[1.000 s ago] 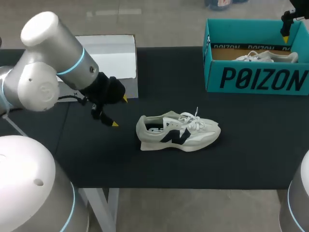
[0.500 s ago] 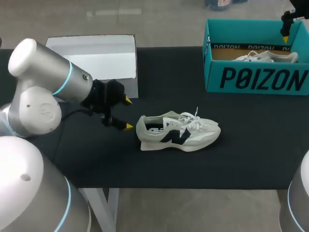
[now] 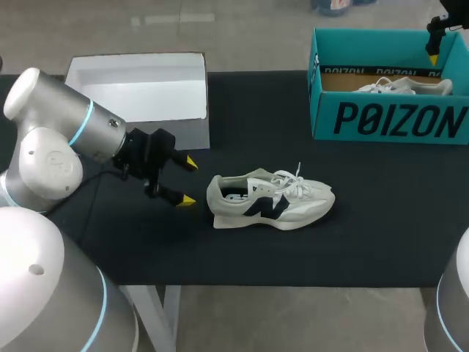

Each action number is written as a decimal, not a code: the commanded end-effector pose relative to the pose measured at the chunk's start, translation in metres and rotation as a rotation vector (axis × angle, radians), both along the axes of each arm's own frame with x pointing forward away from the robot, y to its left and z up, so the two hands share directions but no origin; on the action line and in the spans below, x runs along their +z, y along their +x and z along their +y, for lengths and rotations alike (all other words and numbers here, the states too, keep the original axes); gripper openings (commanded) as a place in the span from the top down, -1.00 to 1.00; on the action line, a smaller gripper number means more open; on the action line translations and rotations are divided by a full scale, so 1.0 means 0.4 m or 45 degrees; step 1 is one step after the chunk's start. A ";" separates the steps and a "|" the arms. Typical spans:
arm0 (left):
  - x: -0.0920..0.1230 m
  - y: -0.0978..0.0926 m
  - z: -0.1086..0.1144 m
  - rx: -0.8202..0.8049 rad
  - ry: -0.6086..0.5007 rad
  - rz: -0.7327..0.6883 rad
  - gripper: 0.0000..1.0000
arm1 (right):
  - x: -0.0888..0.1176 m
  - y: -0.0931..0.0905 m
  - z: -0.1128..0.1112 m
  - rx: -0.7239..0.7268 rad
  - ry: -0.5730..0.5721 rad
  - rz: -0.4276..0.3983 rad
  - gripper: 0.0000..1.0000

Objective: Take the shoe out of the shoebox, open the shoe tongue, remove and reinsert the insole, then place the shoe into the shoebox

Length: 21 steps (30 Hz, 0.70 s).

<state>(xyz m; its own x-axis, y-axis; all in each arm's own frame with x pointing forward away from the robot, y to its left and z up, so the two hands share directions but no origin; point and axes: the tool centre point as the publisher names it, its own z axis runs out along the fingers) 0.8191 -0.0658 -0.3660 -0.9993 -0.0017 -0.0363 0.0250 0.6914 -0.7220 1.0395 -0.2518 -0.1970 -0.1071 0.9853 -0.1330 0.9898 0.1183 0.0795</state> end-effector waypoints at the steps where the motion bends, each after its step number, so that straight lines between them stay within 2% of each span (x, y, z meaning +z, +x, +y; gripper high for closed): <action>1: -0.042 -0.011 -0.029 0.036 -0.035 -0.005 -1.00 | 0.000 -0.001 0.000 0.000 -0.001 -0.002 -1.00; 6: -0.059 -0.022 -0.045 0.032 -0.079 -0.003 -1.00 | 0.000 -0.001 0.000 0.000 -0.001 -0.002 -1.00; 21: -0.117 0.001 -0.116 0.104 -0.142 0.011 -1.00 | 0.000 -0.001 0.000 0.000 -0.001 -0.002 -1.00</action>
<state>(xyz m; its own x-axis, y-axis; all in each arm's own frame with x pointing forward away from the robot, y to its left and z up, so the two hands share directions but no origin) 0.8172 -0.1015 -0.4058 -0.9965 -0.0818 -0.0196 -0.0342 0.6067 -0.7942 1.0394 -0.2518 -0.1970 -0.1071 0.9853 -0.1330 0.9898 0.1183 0.0796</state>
